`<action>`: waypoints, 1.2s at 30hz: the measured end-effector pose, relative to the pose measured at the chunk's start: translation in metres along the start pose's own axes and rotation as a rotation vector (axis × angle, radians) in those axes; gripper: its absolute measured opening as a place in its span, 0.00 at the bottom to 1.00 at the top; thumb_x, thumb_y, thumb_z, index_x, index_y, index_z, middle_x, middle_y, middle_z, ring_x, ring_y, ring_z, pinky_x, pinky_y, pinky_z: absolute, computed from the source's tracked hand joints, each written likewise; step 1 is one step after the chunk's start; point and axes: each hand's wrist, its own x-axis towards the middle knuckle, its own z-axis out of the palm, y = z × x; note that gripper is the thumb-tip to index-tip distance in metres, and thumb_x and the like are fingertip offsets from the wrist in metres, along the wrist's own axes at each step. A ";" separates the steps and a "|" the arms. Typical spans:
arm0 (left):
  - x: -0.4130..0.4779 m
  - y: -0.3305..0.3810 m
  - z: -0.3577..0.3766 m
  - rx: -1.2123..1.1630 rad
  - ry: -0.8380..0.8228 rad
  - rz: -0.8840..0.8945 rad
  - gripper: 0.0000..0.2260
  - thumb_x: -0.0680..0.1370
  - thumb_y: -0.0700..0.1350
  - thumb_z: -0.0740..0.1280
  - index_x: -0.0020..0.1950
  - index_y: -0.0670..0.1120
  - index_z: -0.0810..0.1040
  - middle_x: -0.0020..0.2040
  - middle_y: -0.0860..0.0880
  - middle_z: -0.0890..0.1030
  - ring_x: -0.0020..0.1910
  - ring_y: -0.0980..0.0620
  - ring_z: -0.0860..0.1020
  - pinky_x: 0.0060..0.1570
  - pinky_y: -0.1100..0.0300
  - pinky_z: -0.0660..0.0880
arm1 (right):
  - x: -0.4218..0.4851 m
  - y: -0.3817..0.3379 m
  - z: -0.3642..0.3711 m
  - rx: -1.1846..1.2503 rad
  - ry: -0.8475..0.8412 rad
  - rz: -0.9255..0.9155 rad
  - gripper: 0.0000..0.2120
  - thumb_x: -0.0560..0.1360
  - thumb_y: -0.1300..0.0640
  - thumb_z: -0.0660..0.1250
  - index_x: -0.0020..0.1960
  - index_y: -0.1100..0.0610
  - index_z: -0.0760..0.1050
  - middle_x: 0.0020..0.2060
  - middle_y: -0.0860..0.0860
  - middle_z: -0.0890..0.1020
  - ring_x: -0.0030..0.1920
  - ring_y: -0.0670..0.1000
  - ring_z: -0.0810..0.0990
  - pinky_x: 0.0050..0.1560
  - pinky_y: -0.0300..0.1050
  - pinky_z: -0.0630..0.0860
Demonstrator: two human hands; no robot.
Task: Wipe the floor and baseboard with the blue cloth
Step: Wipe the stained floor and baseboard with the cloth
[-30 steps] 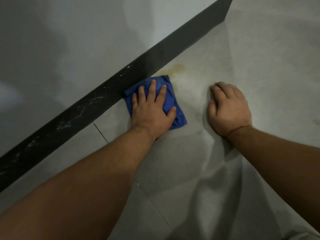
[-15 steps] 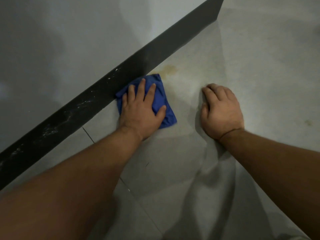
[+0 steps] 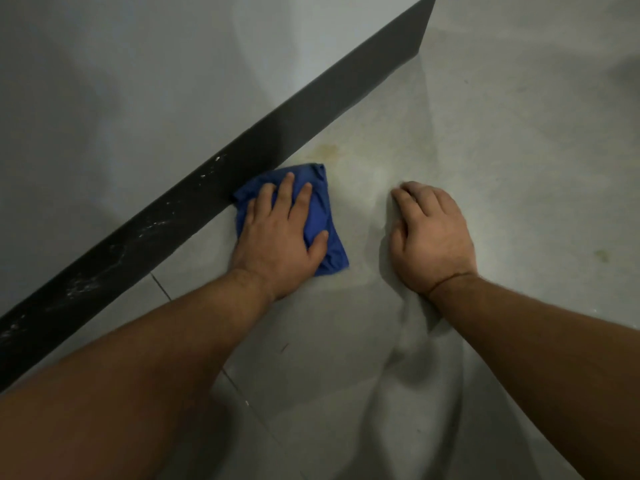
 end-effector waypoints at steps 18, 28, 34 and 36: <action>0.044 0.020 -0.006 0.003 0.005 -0.035 0.34 0.78 0.62 0.53 0.82 0.49 0.56 0.84 0.44 0.55 0.78 0.36 0.60 0.76 0.37 0.59 | 0.001 0.001 0.002 -0.010 -0.028 0.012 0.26 0.78 0.53 0.59 0.74 0.61 0.73 0.70 0.59 0.76 0.69 0.62 0.73 0.74 0.58 0.67; 0.016 0.035 -0.004 0.010 -0.005 0.107 0.33 0.78 0.58 0.53 0.82 0.48 0.60 0.82 0.46 0.61 0.77 0.39 0.63 0.76 0.41 0.61 | 0.000 0.001 0.000 0.014 -0.048 0.034 0.26 0.78 0.55 0.58 0.75 0.61 0.73 0.71 0.58 0.76 0.70 0.61 0.73 0.75 0.56 0.66; 0.053 0.014 -0.008 0.010 -0.008 0.039 0.33 0.78 0.62 0.53 0.81 0.48 0.58 0.82 0.45 0.58 0.77 0.37 0.61 0.75 0.38 0.61 | 0.001 0.001 -0.001 -0.012 -0.075 0.034 0.27 0.79 0.53 0.57 0.77 0.59 0.70 0.73 0.56 0.75 0.72 0.59 0.70 0.77 0.56 0.65; 0.061 0.028 -0.007 0.004 -0.012 -0.026 0.33 0.79 0.64 0.53 0.81 0.50 0.57 0.83 0.46 0.56 0.78 0.36 0.59 0.76 0.37 0.59 | 0.001 -0.001 -0.002 -0.016 -0.073 0.030 0.27 0.79 0.53 0.57 0.77 0.59 0.70 0.73 0.56 0.75 0.72 0.59 0.70 0.76 0.56 0.65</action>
